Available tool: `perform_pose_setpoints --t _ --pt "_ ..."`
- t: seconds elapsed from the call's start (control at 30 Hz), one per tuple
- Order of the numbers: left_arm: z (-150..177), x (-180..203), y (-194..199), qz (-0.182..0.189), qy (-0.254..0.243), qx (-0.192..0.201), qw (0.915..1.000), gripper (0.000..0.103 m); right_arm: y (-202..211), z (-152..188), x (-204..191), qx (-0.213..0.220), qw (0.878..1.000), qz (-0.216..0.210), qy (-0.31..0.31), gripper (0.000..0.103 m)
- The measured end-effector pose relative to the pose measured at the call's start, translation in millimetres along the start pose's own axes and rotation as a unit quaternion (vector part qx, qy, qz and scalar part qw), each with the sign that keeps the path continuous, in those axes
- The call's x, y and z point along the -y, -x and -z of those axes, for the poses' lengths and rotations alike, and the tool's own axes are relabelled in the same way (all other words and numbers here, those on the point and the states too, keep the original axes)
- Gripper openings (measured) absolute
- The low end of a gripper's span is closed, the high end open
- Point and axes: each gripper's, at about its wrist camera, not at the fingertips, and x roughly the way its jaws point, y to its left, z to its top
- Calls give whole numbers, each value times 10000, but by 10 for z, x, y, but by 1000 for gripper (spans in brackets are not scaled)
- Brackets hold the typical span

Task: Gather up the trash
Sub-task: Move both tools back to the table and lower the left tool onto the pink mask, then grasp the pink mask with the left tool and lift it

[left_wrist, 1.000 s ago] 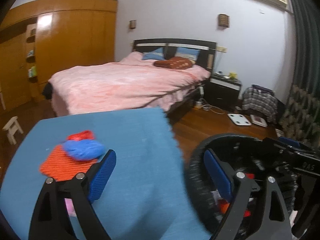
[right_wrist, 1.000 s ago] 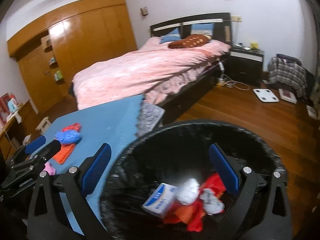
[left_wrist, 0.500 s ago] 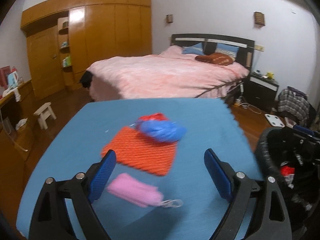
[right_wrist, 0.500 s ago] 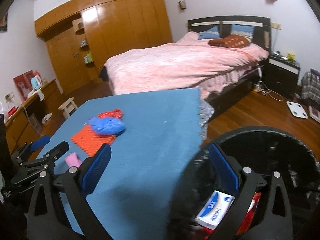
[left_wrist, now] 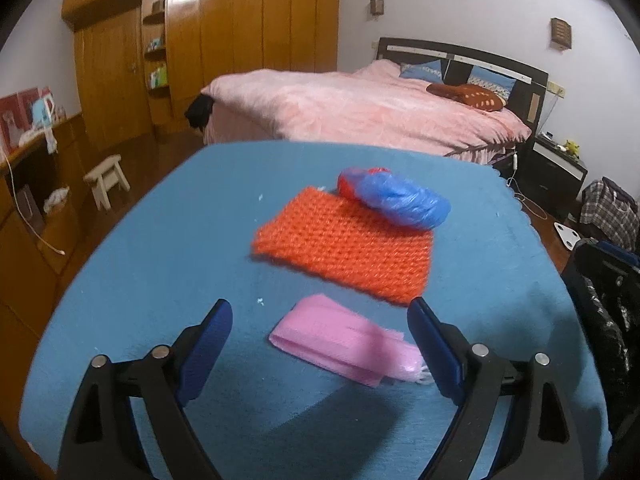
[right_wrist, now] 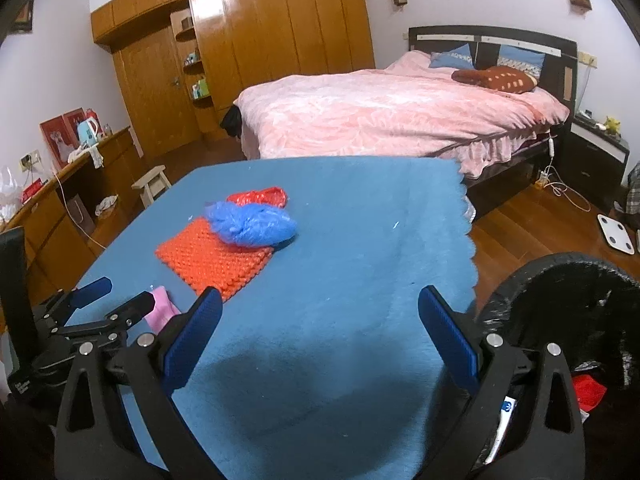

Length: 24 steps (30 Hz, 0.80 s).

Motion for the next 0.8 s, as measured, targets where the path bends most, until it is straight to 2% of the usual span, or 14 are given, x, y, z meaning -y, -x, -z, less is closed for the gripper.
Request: perform_pose_setpoints --t 0.33,0.57,0.63,0.8 --pt "79 -76 -190 112 105 -401 9991 79 -221 124 -73 -241 9997 31 58 96" --pt "98 -37 -336 273 10 -802 9964 62 -285 176 -82 -318 9995 33 82 96" --pt "100 -29 -342 293 -14 -813 9963 57 -290 190 -75 -319 9994 37 92 96" --pt "96 -27 -332 269 8 -793 9965 39 -302 201 -74 -331 9994 36 77 96"
